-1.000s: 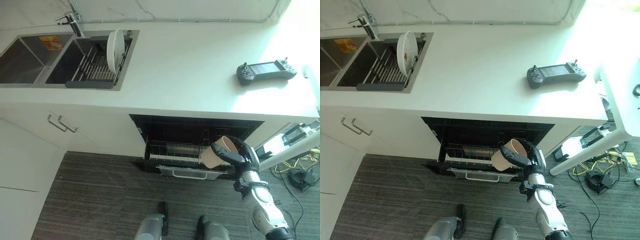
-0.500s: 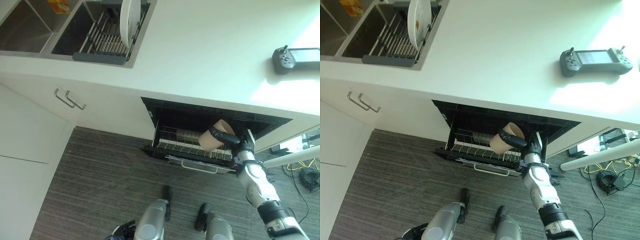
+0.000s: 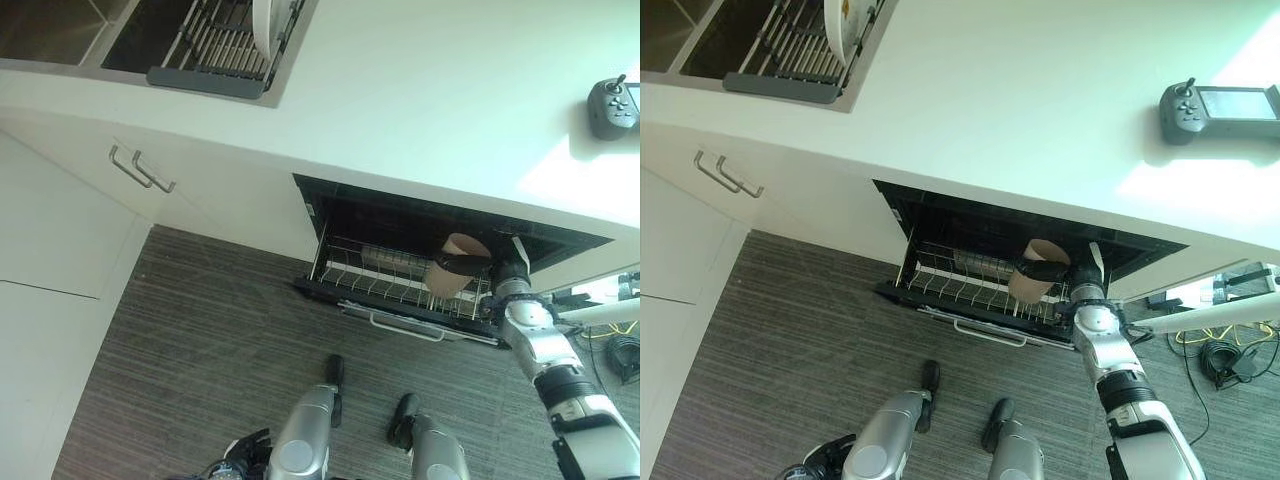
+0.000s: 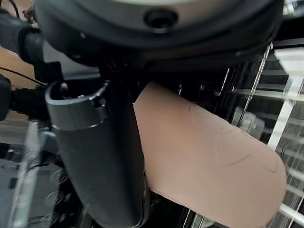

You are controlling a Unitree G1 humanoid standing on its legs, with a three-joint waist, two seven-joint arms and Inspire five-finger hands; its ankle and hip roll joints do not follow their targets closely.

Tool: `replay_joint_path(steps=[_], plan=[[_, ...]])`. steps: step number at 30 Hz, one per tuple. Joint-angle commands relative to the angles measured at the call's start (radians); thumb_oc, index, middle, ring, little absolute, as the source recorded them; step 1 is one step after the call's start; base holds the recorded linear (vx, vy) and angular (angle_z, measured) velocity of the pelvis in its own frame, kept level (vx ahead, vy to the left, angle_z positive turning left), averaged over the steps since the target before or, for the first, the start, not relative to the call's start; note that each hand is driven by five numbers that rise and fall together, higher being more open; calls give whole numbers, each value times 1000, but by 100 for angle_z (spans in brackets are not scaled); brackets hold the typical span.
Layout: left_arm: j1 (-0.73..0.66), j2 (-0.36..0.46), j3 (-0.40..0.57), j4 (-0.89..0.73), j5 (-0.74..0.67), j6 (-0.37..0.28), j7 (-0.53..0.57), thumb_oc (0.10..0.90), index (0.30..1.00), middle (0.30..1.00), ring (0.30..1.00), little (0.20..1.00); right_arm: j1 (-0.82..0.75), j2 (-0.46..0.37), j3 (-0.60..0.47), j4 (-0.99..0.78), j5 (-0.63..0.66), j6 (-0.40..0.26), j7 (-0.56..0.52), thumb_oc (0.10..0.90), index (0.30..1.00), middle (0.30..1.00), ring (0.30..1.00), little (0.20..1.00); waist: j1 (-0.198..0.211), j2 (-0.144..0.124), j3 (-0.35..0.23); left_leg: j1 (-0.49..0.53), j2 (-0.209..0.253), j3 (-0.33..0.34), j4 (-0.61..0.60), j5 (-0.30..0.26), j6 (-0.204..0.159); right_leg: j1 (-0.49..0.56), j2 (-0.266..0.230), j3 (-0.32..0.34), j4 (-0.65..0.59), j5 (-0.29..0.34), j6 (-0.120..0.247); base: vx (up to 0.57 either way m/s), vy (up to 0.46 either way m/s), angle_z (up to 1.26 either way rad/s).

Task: Place the dishes in the dishwasher.

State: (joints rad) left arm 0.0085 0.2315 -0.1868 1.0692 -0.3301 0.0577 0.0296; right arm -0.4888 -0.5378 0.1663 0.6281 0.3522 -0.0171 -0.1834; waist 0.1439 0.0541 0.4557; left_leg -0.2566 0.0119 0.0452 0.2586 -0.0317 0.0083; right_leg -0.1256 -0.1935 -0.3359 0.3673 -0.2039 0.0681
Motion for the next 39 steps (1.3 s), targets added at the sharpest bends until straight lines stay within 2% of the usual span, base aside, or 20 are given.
replay_joint_path(steps=[1,7,11,16,18,25,27,28,30,33,39], plan=[[37,52,-34,-7,8,3,-9,800,900,900,900,900,-61,-86,-26,-42,-37,-87,-50,400,300,300,300,300,2,12,-39,34,60,22,41,-144,-29,-9,-7,6,-67,7,3,0,0,0],[28,60,-29,-16,2,9,-11,800,900,900,900,900,-44,-100,-46,-23,-51,-90,-50,400,300,300,300,300,-8,12,-28,36,62,28,41,-146,-27,-14,-4,14,-67,9,4,-5,-1,-1],[12,64,-30,-28,-13,14,-16,800,900,900,900,900,-34,-97,-44,-8,-69,-60,-32,400,300,300,300,300,-17,10,-18,32,63,34,41,-148,-26,-24,-2,24,-67,12,6,-47,-12,-1],[2,53,-24,-33,-57,9,3,800,900,900,900,900,33,-44,-4,48,-79,-35,-31,400,300,300,300,300,-28,9,-8,32,66,42,41,-149,-26,-29,-2,28,-67,13,4,-40,-4,-2],[0,49,-24,-34,-60,6,10,800,900,900,900,900,54,-25,-4,67,-60,-24,-29,800,900,900,900,900,-31,10,-7,31,67,44,41,-150,-25,-30,-3,28,-67,13,3,-18,3,-1],[-15,41,-29,-29,-91,7,16,800,900,900,900,900,91,25,13,121,-54,-53,-62,800,900,900,900,900,-45,18,-1,29,65,54,41,-154,-23,-39,-5,31,-67,16,3,-10,4,-1],[-15,34,-38,-34,-96,6,21,800,900,900,900,900,95,29,14,115,-58,-102,-113,800,900,900,900,900,-47,21,0,28,63,55,41,-154,-22,-40,-5,32,-67,18,4,0,0,0],[-14,29,-41,-31,-99,3,24,800,900,900,900,900,96,30,8,103,-45,-156,-167,800,900,900,900,900,-49,22,-1,30,62,55,41,-155,-22,-38,-4,33,-67,18,4,-1,9,-3],[-10,23,-44,-31,-106,2,28,800,900,900,900,900,103,32,-10,76,-28,-196,-204,800,900,900,900,900,-52,21,-3,32,61,56,41,-159,-21,-38,-4,36,-67,16,5,2,6,-2],[-4,10,-47,-33,-118,3,32,800,900,900,900,900,125,37,-30,11,-82,-267,-285,800,900,900,900,900,-61,23,-7,37,60,60,41,-164,-19,-37,-3,42,-67,15,7,-3,26,-1],[16,-10,-37,-29,-117,-17,34,800,900,900,900,900,185,41,-26,-105,-183,-346,-367,800,900,900,900,900,-75,26,-13,51,53,63,41,-173,-15,-30,-6,53,-67,12,9,6,32,-3]])
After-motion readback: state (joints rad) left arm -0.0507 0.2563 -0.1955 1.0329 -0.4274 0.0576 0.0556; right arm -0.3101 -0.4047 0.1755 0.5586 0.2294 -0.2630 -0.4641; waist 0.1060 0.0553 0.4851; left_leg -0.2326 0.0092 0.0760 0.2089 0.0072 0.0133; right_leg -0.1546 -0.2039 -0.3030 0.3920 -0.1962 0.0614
